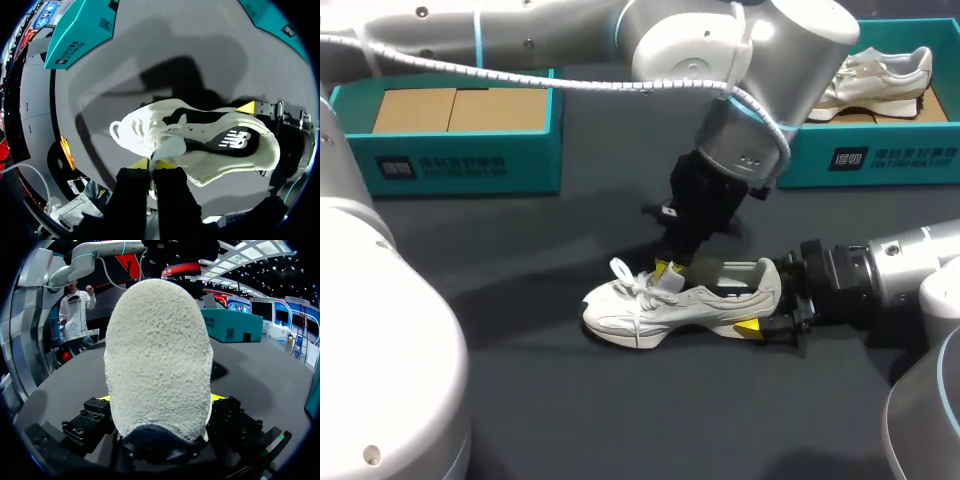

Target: Take the shoe out of the shoebox, open the shoe tongue, remove and reinsert the insole, then place the shoe into the shoebox

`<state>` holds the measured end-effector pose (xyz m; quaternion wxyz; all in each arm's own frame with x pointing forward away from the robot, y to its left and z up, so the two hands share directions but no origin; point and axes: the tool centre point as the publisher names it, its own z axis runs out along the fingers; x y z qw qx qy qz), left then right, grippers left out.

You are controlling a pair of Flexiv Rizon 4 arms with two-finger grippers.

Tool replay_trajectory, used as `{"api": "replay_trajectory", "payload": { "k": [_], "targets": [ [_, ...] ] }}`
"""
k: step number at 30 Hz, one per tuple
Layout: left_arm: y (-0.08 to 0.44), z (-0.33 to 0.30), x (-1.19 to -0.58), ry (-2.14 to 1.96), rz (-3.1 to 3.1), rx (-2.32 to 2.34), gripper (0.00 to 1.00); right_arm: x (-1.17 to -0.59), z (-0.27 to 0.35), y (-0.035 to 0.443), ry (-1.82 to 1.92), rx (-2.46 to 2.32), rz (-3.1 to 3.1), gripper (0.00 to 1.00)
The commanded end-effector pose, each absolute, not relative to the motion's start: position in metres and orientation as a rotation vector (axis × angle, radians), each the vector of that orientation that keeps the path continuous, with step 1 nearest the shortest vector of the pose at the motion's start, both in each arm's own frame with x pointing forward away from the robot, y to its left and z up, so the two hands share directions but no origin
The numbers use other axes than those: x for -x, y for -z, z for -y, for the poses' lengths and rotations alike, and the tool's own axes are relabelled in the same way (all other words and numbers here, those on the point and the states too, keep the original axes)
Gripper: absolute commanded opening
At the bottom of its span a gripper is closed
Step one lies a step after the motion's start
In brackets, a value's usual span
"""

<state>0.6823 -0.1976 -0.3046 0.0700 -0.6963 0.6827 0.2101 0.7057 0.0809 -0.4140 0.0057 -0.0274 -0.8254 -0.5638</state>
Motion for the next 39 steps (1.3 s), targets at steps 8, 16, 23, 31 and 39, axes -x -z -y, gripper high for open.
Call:
{"api": "replay_trajectory", "payload": {
  "k": [8, 16, 23, 31, 39],
  "targets": [
    [0.325, 0.135, -0.682, -0.391, -2.197, 2.296, 0.0, -0.705, -0.081, 0.414, 1.761, 0.088, 2.588, 0.0],
    [0.347, 0.128, -0.687, -0.483, -2.17, 2.294, 0.0, -0.705, -0.081, 0.414, 1.761, 0.088, 2.588, 0.0],
    [0.359, 0.125, -0.681, -0.527, -2.157, 2.258, 0.18, -0.705, -0.081, 0.414, 1.761, 0.088, 2.588, 0.0],
    [0.353, 0.114, -0.675, -0.527, -2.143, 2.174, 0.43, -0.705, -0.081, 0.414, 1.761, 0.088, 2.588, 0.0],
    [0.344, 0.111, -0.673, -0.489, -2.162, 2.156, 0.49, -0.705, -0.081, 0.414, 1.761, 0.088, 2.588, 0.0]
  ]
}}
